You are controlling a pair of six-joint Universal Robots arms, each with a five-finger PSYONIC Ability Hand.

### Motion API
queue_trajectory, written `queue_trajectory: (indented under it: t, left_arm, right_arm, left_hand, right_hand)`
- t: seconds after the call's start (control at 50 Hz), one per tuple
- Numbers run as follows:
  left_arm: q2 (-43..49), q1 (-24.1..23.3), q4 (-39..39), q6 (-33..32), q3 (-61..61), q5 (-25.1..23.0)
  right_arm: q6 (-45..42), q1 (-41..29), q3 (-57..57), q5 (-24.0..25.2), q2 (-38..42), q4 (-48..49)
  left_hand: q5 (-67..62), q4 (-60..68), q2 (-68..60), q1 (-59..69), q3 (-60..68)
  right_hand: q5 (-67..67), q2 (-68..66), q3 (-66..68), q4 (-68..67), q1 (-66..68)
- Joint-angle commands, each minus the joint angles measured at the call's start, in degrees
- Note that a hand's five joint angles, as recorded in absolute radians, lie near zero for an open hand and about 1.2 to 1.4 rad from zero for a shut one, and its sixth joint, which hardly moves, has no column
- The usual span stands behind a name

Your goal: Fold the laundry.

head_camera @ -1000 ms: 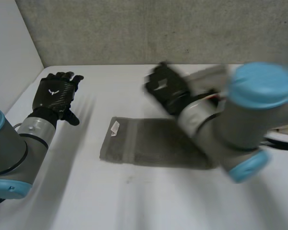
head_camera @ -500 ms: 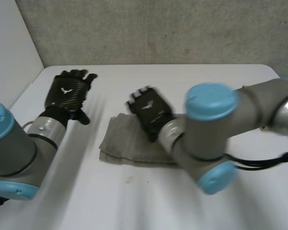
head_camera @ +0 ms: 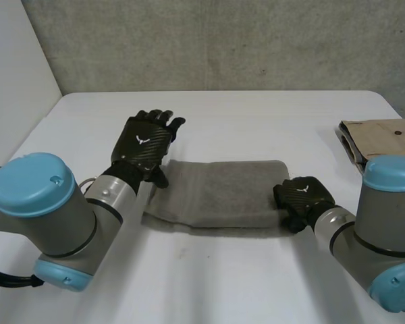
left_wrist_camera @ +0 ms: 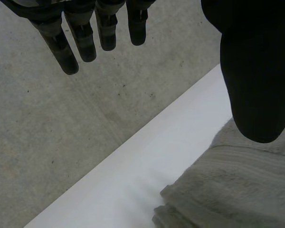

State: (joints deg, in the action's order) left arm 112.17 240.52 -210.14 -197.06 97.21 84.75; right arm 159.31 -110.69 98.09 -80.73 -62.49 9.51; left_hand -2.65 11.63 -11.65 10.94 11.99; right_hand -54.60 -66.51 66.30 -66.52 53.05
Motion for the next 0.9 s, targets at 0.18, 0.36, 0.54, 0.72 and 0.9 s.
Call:
queue_trajectory:
  t: [0.18,0.36,0.54,0.72,0.9]
  left_arm:
    - [-4.85,1.44,0.44,0.01,3.25,-0.02]
    - [-8.46,4.96,0.35,0.18,4.48,0.15]
    - [-8.64,5.57,0.35,2.02,2.82,4.72]
    - [-7.15,4.96,2.63,6.24,0.36,5.43]
    - [1.02,-1.63,14.22,10.02,-8.17,5.16]
  right_arm:
    - [-19.64,0.74,-3.6,-1.79,-8.08,-2.83]
    - [-32.66,-13.74,-15.72,-0.04,-3.08,-3.63]
    - [-32.93,-25.45,-21.62,8.05,8.52,-2.83]
    - [-11.29,-23.53,-22.41,2.27,7.39,-2.83]
    - [21.38,-12.89,-23.03,1.19,1.14,-9.06]
  left_hand:
    - [2.27,-1.24,1.27,-0.55,-1.61]
    - [2.27,-1.24,1.27,-0.55,-1.61]
    - [2.44,-1.41,1.44,-0.72,-1.78]
    - [2.27,-1.24,1.27,-0.55,-1.61]
    - [2.27,-1.24,1.27,-0.55,-1.61]
  right_hand:
    - [-15.4,-13.49,13.7,-13.48,26.95]
    - [-15.4,-13.49,13.7,-13.48,26.95]
    - [-15.4,-13.49,13.7,-13.48,26.95]
    - [54.6,56.51,-56.3,56.52,-43.05]
    - [54.6,56.51,-56.3,56.52,-43.05]
